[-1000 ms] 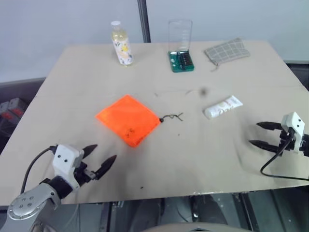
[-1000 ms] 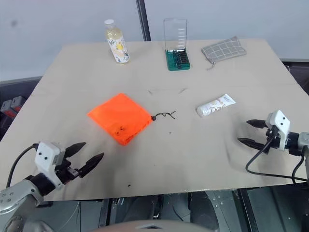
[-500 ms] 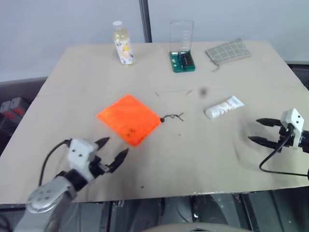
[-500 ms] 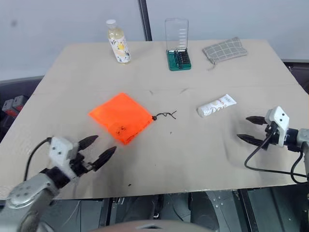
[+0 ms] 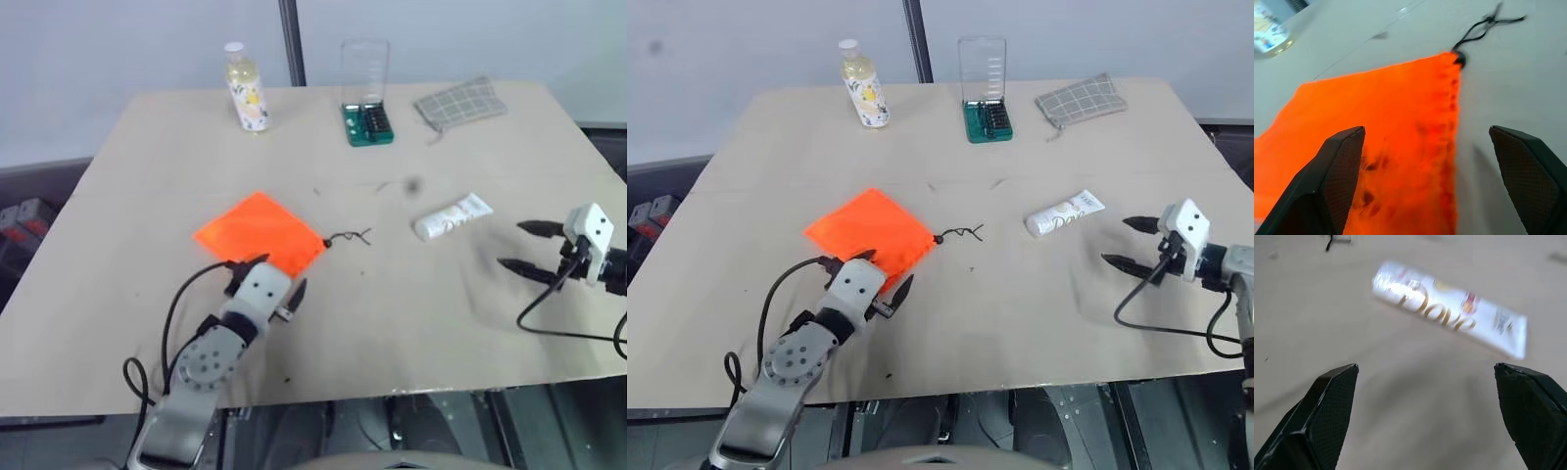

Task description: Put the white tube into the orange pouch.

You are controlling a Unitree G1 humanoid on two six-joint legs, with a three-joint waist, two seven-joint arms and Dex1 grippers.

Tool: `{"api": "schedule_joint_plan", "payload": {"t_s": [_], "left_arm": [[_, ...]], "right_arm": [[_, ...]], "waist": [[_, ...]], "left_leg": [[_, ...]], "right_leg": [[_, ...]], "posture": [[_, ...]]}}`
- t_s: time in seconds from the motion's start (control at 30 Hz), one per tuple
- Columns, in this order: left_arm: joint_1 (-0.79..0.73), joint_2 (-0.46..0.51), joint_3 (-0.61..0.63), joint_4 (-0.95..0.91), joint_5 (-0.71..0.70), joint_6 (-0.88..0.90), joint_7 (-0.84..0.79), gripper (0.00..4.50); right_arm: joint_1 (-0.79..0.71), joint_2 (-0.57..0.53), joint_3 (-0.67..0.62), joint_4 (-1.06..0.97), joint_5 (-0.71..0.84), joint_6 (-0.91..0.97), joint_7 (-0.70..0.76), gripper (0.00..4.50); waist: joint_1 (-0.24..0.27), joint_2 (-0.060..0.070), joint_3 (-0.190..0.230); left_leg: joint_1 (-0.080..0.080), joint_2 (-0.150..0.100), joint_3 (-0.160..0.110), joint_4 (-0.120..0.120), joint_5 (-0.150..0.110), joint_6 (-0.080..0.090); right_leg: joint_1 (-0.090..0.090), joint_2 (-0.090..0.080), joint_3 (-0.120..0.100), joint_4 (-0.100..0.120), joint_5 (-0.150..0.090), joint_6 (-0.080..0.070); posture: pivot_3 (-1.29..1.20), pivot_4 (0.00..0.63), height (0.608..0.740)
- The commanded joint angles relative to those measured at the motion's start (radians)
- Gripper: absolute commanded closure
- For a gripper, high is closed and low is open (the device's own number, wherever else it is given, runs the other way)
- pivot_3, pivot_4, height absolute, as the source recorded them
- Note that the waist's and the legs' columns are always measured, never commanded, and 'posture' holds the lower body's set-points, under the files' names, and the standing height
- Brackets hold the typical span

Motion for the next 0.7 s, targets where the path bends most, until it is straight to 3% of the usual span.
{"api": "schedule_joint_plan", "payload": {"t_s": [0.03,0.23,0.5,0.7], "left_arm": [[-0.018,-0.027,-0.025,-0.001,0.062,-0.017,0.044,0.3],[-0.015,-0.055,-0.034,0.011,0.097,-0.065,0.06,0.3],[0.014,-0.06,-0.04,0.001,0.123,-0.077,0.038,0.3],[0.062,-0.071,-0.044,-0.031,0.135,-0.075,0.039,0.3]], "right_arm": [[-0.104,0.01,0.012,0.016,-0.044,-0.074,-0.061,0.0],[-0.239,0.031,0.179,0.237,-0.264,-0.255,-0.121,0.0],[-0.57,0.076,0.412,0.66,-0.547,-0.502,-0.198,0.0],[-0.701,0.122,0.552,0.809,-0.719,-0.623,-0.265,0.0]], "waist": [[0.0,0.0,0.0],[0.005,0.0,0.0],[-0.004,0.001,0.001],[-0.001,0.001,0.0]], "left_leg": [[0.0,0.0,0.0,0.0,0.0,0.0],[-0.001,-0.001,-0.002,0.0,0.0,0.0],[0.0,-0.002,0.003,0.0,0.0,0.0],[-0.001,-0.002,0.001,-0.002,0.0,0.0]], "right_leg": [[0.0,0.0,0.0,0.0,0.0,0.0],[0.0,0.0,-0.002,0.0,0.0,0.0],[-0.002,-0.001,0.003,0.0,0.0,0.0],[-0.002,0.0,0.001,0.0,0.0,0.0]], "posture": [[0.0,0.15,0.74],[0.0,0.15,0.74],[0.0,0.15,0.74],[0.0,0.15,0.74]]}}
